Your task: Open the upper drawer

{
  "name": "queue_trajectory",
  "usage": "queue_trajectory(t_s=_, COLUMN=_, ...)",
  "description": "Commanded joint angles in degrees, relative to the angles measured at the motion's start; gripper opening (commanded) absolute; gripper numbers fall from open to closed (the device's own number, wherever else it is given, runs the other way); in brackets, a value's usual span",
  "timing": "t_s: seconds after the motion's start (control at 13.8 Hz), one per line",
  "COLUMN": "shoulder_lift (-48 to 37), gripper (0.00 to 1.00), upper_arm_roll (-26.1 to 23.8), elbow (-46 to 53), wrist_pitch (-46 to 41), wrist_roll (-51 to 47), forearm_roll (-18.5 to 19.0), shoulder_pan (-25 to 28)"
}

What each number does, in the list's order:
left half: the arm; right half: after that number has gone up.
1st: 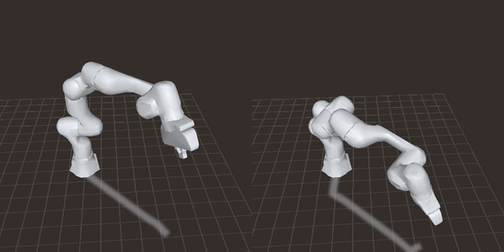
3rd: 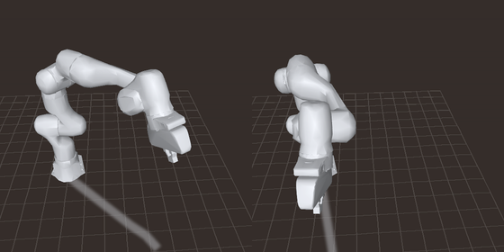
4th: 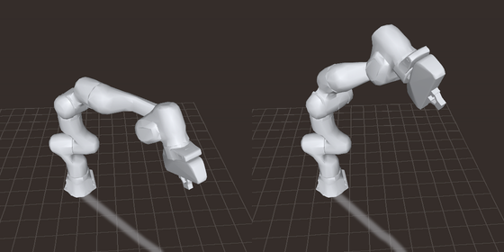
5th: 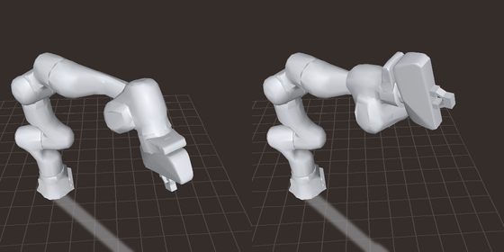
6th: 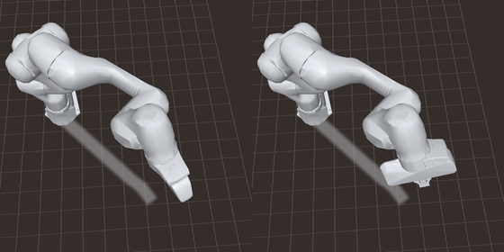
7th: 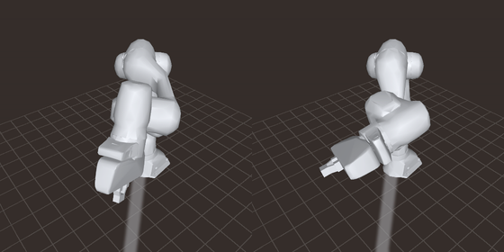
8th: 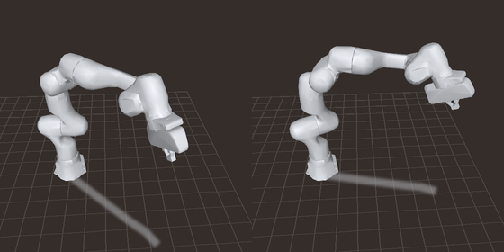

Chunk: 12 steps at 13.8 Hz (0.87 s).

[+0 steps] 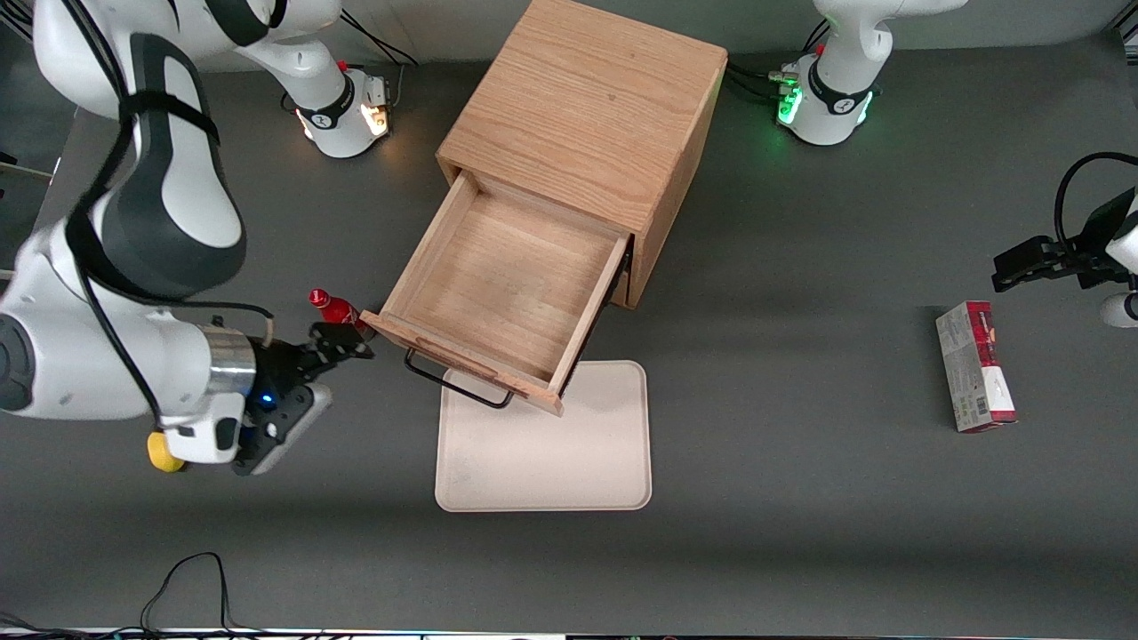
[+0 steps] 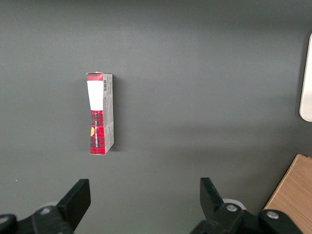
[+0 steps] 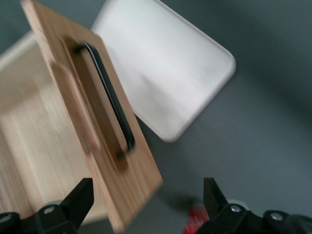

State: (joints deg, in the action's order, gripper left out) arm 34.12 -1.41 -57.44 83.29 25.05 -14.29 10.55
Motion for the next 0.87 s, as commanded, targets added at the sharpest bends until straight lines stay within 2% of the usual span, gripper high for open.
queue_trajectory(t_s=0.0, shoulder_lift=-14.1, gripper=1.00, upper_arm_roll=1.0, elbow=-18.4, wrist_pitch=3.8, wrist_roll=-2.3, forearm_roll=6.6, shoulder_pan=1.1)
queue_trajectory(t_s=0.15, shoulder_lift=-24.1, gripper=1.00, upper_arm_roll=2.4, elbow=-31.9, wrist_pitch=10.0, wrist_roll=-5.2, forearm_roll=8.2, shoulder_pan=1.1)
queue_trajectory(t_s=0.22, shoulder_lift=-28.4, gripper=1.00, upper_arm_roll=2.4, elbow=-37.6, wrist_pitch=11.7, wrist_roll=-9.8, forearm_roll=10.4, shoulder_pan=1.2)
queue_trajectory(t_s=0.36, shoulder_lift=-34.4, gripper=1.00, upper_arm_roll=2.5, elbow=-45.3, wrist_pitch=12.2, wrist_roll=-16.8, forearm_roll=11.4, shoulder_pan=1.6)
queue_trajectory(t_s=0.58, shoulder_lift=-37.7, gripper=1.00, upper_arm_roll=7.5, elbow=-49.4, wrist_pitch=11.2, wrist_roll=-17.8, forearm_roll=10.7, shoulder_pan=1.5)
queue_trajectory(t_s=0.8, shoulder_lift=-36.7, gripper=1.00, upper_arm_roll=8.7, elbow=-46.1, wrist_pitch=8.0, wrist_roll=-24.5, forearm_roll=10.3, shoulder_pan=1.2)
